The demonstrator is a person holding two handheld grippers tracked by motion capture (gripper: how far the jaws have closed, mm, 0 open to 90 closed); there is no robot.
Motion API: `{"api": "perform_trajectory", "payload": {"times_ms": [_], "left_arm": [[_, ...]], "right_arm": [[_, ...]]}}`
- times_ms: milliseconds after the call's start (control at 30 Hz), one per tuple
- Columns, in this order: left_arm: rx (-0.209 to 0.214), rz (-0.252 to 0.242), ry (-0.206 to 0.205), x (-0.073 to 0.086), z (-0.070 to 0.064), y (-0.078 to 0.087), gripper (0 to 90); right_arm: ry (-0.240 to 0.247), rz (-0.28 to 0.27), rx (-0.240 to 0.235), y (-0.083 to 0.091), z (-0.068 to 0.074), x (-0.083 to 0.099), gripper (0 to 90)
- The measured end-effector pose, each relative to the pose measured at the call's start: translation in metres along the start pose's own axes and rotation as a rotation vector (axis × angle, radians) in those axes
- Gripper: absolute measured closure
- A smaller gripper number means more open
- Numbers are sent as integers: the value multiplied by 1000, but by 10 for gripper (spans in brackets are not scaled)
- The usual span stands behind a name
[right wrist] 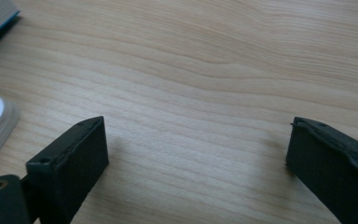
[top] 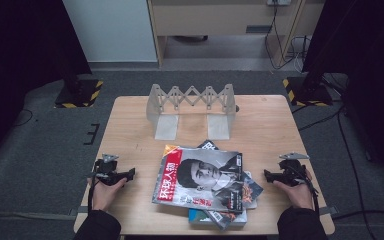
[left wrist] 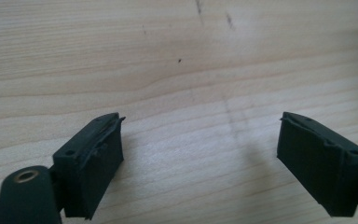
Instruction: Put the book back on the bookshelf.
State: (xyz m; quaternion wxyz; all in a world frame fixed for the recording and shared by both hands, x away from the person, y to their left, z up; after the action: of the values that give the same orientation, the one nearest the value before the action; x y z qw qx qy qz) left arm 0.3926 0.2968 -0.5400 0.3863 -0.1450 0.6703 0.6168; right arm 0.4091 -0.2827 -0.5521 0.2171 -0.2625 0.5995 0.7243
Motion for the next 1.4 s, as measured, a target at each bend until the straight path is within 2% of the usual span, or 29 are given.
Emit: {"api": "perform_trajectory", "payload": {"times_ms": [33, 67, 100, 133, 233, 267, 300, 433, 500, 633, 767, 867, 967, 1000, 1200, 1400], "left_arm": [[0, 0, 0, 0, 0, 0, 142], [18, -36, 18, -5, -2, 6, 143], [18, -36, 18, -5, -2, 6, 143], [47, -65, 39, -9, -6, 11, 142], [68, -72, 48, -12, -13, 17, 155], [68, -72, 48, -12, -13, 17, 156], [87, -81, 43, -14, -18, 21, 156], [109, -101, 28, -17, -27, 27, 162], [119, -114, 14, -18, -31, 31, 167], [141, -154, 16, -20, -34, 37, 188], [156, -170, 5, -21, -37, 40, 190], [194, -189, 8, -23, -42, 44, 195], [208, -198, -1, -24, -47, 47, 205], [227, -201, -12, -25, -52, 48, 209], [264, -193, -28, -25, -62, 49, 227], [283, -185, -35, -23, -69, 49, 236]], "right_arm": [[-17, -3, -8, 2, 0, -2, 60], [-24, -15, -12, 5, 0, -4, 65], [-38, -24, -21, 8, 1, -6, 66], [-39, -33, -29, 11, 2, -7, 68], [-46, -56, -33, 18, 6, -11, 77], [-57, -56, -54, 22, 8, -12, 75], [-63, -67, -74, 24, 10, -13, 75], [-78, -81, -105, 33, 17, -16, 82], [-79, -90, -115, 37, 21, -19, 83], [-73, -100, -139, 44, 30, -22, 77], [-66, -115, -158, 52, 38, -24, 77], [-86, -124, -168, 57, 44, -26, 81], [-98, -132, -180, 62, 51, -28, 82], [-89, -138, -182, 63, 53, -29, 82], [-70, -154, -206, 71, 70, -32, 84], [-46, -155, -229, 75, 83, -33, 85]]}}
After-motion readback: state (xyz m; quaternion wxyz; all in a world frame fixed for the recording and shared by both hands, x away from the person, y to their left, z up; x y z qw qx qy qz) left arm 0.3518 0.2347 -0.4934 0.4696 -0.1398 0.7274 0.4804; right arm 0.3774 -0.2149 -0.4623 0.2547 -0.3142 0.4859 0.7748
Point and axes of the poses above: each handheld gripper's, and its own axes: y roughly backward along the jaws, x roughly out of its underside, z roughly to its left, the point moved 3 cm from there along -y, roughly forward along the jaws, and after that the axes turned 12 degrees about -y, right-handed, at the moved point
